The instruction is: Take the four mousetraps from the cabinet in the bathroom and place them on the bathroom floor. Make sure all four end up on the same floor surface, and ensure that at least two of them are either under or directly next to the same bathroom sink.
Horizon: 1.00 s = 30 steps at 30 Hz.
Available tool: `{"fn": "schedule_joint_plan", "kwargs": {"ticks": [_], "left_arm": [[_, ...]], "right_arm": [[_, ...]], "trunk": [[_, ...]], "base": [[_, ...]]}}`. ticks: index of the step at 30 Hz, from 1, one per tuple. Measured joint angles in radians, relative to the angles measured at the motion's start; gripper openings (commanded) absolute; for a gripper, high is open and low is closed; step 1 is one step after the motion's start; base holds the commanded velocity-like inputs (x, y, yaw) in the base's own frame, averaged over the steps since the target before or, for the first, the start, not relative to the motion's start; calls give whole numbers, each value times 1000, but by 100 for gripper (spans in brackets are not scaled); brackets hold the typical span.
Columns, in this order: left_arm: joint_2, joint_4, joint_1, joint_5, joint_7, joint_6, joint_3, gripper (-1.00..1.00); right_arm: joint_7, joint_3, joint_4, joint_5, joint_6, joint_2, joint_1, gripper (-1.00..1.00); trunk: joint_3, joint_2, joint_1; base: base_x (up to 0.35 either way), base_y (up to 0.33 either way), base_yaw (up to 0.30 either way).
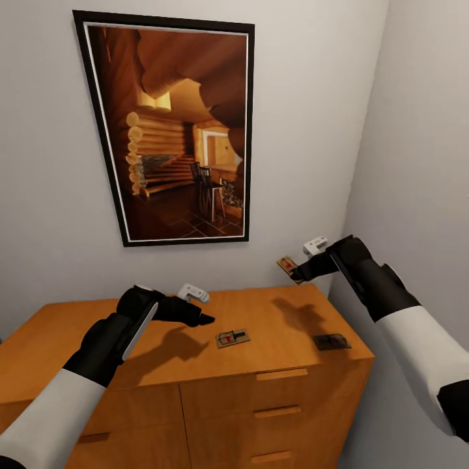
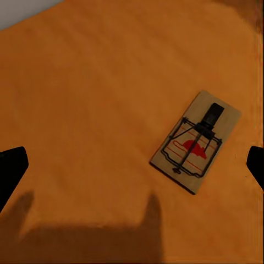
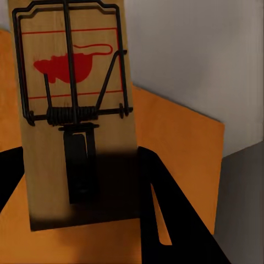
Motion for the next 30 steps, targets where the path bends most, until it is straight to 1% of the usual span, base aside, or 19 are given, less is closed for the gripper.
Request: {"fn": "schedule_joint_plan", "kwargs": {"ticks": [4,5,12,15,16,19,20,23,24,25,27,30], "left_arm": [[4,2,0,-4,-53,-8,0,100],[5,2,0,-9,-74,-17,0,100],[9,0,0,-51,-118,-47,0,100],[17,4,0,-63,-168,-52,0,100],[22,4,-1,-69,-203,-54,0,100],[31,4,-2,-87,-261,-57,0,100],[36,5,-4,-106,-300,-62,0,100],[40,6,-8,-144,-357,-78,0,100],[41,6,-9,-171,-389,-95,0,100],[41,6,-10,-184,-404,-105,0,100],[38,8,-11,-232,-453,-136,0,100],[37,9,-11,-252,-474,-147,1,100]], "right_arm": [[0,0,-11,0,0,12,0,-100],[0,-1,-13,-1,0,18,0,-100],[1,-4,-17,1,0,24,0,-100],[1,-3,-17,2,0,22,0,-100],[1,-3,-17,2,0,21,0,-100],[1,-3,-18,2,0,19,0,-100],[1,-3,-18,2,0,19,0,-100],[1,-3,-18,2,0,18,0,-100],[1,-3,-18,2,0,18,0,-100],[1,-3,-17,2,0,18,0,-100],[0,-3,-17,1,0,18,0,-100],[0,-2,-16,0,0,18,0,-100]], "trunk": [[0,0,0],[0,0,0],[0,0,0],[0,0,0],[0,0,0],[0,0,0],[0,0,0],[0,0,0],[0,0,0],[0,0,0],[0,0,0],[0,0,0]], "base": [[0,0,0],[0,0,0],[0,0,0],[0,0,0],[0,0,0],[0,0,0],[0,0,0],[0,0,0],[0,0,0],[0,0,0],[0,0,0],[0,0,0]]}}
